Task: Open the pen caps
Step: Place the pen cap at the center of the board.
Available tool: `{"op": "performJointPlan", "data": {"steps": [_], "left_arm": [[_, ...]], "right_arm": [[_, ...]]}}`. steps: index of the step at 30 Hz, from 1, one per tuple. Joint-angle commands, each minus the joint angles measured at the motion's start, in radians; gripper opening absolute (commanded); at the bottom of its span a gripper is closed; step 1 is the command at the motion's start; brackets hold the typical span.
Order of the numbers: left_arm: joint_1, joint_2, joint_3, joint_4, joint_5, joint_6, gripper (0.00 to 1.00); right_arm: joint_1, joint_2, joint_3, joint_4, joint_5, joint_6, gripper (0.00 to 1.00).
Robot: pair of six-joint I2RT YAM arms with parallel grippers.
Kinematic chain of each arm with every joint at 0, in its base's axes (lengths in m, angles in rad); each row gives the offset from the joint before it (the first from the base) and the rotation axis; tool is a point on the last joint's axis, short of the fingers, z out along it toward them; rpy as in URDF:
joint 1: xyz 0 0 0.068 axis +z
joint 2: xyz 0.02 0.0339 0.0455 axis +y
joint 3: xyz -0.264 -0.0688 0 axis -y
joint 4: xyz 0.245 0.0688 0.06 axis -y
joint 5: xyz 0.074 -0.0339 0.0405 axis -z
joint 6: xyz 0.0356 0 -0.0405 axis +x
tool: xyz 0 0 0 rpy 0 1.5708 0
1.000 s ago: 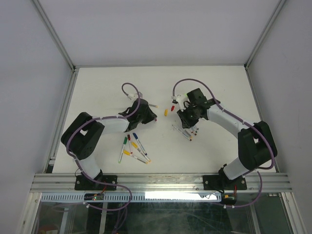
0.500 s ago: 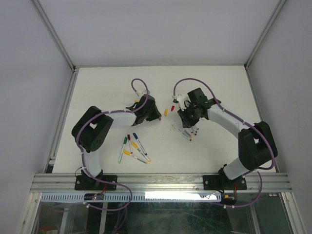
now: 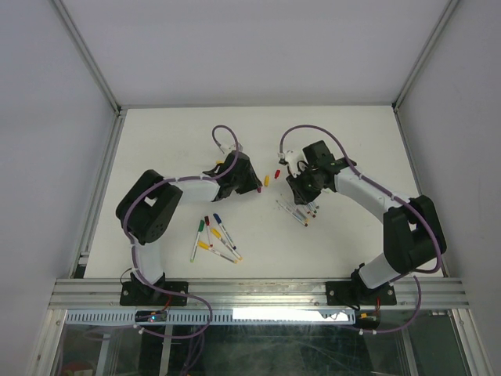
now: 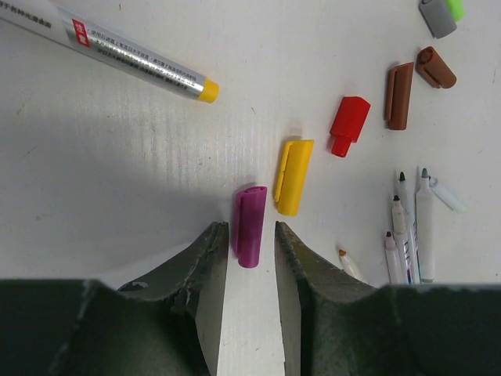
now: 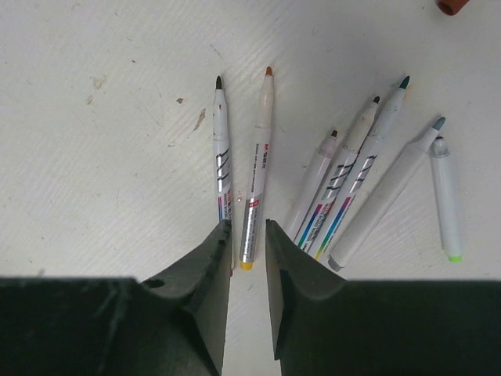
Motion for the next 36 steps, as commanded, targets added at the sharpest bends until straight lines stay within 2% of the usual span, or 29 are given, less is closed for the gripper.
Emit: {"op": "performJointPlan", "data": {"steps": [1,8,15,18,20,26,32,36], "left_arm": [[-0.012,-0.084,-0.012,0.044,0.006,0.023,0.31],[0.01,-0.222,-0.085,0.119,-0.001,0.131,0.44],[0.093,-0.344,-0.227,0.298,0.072,0.192,0.58],[0.122,-0.357,-0.239,0.302,0.075,0.197,0.59],[0.137,-0.362,-0.241,0.287,0.06,0.197,0.65],[0.149,-0.429,-0.302,0.288,-0.092,0.191,0.98],[0.171,-0.449,-0.309,0.28,-0.109,0.157,0.99],[0.173,-0.391,-0.249,0.191,-0.117,0.111,0.99]], "right_arm": [[-0.008,-0.059,0.009,0.039,-0.023,-0.011,0.26],[-0.015,-0.076,0.007,0.039,-0.04,-0.015,0.26],[-0.021,-0.087,0.005,0.041,-0.05,-0.017,0.26],[-0.022,-0.089,0.005,0.04,-0.052,-0.018,0.26],[-0.024,-0.091,0.005,0.04,-0.053,-0.02,0.26],[-0.025,-0.099,0.0,0.043,-0.059,-0.022,0.26],[-0.025,-0.098,0.0,0.041,-0.061,-0.023,0.27],[-0.025,-0.1,0.0,0.042,-0.061,-0.023,0.27]]}}
